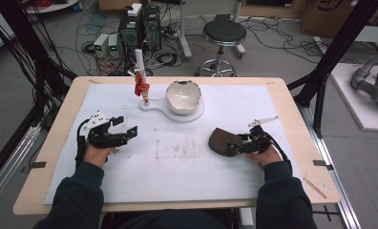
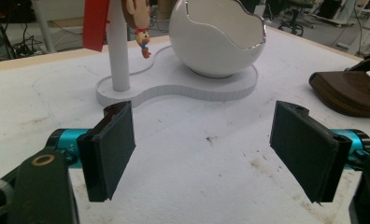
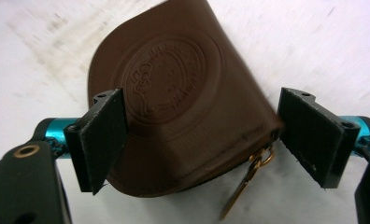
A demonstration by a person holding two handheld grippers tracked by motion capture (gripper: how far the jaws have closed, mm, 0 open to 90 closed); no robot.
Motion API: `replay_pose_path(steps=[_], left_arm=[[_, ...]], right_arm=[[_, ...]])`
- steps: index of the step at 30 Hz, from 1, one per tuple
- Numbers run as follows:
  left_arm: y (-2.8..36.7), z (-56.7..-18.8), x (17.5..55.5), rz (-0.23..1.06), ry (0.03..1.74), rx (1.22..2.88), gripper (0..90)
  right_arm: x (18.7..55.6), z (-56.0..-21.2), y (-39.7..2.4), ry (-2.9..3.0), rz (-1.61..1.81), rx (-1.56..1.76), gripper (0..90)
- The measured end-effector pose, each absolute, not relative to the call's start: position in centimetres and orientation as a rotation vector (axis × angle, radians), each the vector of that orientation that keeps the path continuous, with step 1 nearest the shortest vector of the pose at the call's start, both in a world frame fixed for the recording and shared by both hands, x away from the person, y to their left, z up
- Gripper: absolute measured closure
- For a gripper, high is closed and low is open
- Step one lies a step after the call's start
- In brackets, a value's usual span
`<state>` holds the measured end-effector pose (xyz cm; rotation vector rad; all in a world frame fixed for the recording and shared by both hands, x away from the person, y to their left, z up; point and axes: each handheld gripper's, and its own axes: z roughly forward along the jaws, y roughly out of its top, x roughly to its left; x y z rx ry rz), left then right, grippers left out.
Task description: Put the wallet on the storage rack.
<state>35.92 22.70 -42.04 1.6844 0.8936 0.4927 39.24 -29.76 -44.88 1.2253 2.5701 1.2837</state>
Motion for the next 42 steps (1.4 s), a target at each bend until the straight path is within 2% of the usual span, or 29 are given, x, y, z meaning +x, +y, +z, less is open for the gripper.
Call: replay_pose_path(steps=[4, 12, 18, 20, 22, 28, 30, 35, 39, 40, 42], left_arm=[[22.2, -42.0, 35.9, 0.485, 0.879, 1.697, 22.0], [21.0, -42.1, 36.0, 0.459, 0.854, 1.726, 22.0], [19.4, -42.2, 36.1, 0.366, 0.816, 1.732, 22.5], [18.5, -42.2, 36.1, 0.332, 0.801, 1.741, 25.4], [16.9, -42.4, 36.3, 0.272, 0.788, 1.766, 25.3], [14.5, -43.1, 36.4, 0.232, 0.729, 1.829, 25.3], [13.8, -43.4, 36.4, 0.214, 0.714, 1.849, 25.3], [12.5, -43.8, 36.3, 0.183, 0.683, 1.89, 25.4], [11.8, -44.0, 36.2, 0.167, 0.656, 1.919, 26.8], [11.6, -44.1, 36.2, 0.162, 0.646, 1.93, 30.6], [11.2, -44.4, 36.1, 0.146, 0.633, 1.953, 32.6]], right_arm=[[38.9, -44.5, -29.2, 2.579, 1.249, 1.132, 24.7], [37.8, -43.7, -27.2, 2.547, 1.182, 0.869, 27.1], [36.6, -42.9, -24.6, 2.493, 1.12, 0.667, 30.0], [36.2, -42.7, -22.7, 2.474, 1.092, 0.573, 31.2], [36.0, -42.7, -22.0, 2.467, 1.092, 0.537, 32.1], [35.9, -42.5, -21.7, 2.452, 1.101, 0.506, 35.6], [35.7, -42.3, -21.7, 2.435, 1.146, 0.485, 42.6], [35.6, -42.1, -21.1, 2.432, 1.209, 0.459, 48.9], [35.5, -42.1, -20.7, 2.433, 1.236, 0.425, 51.2], [35.4, -42.0, -20.6, 2.433, 1.241, 0.415, 52.0], [35.4, -42.0, -20.6, 2.435, 1.253, 0.409, 53.1]])
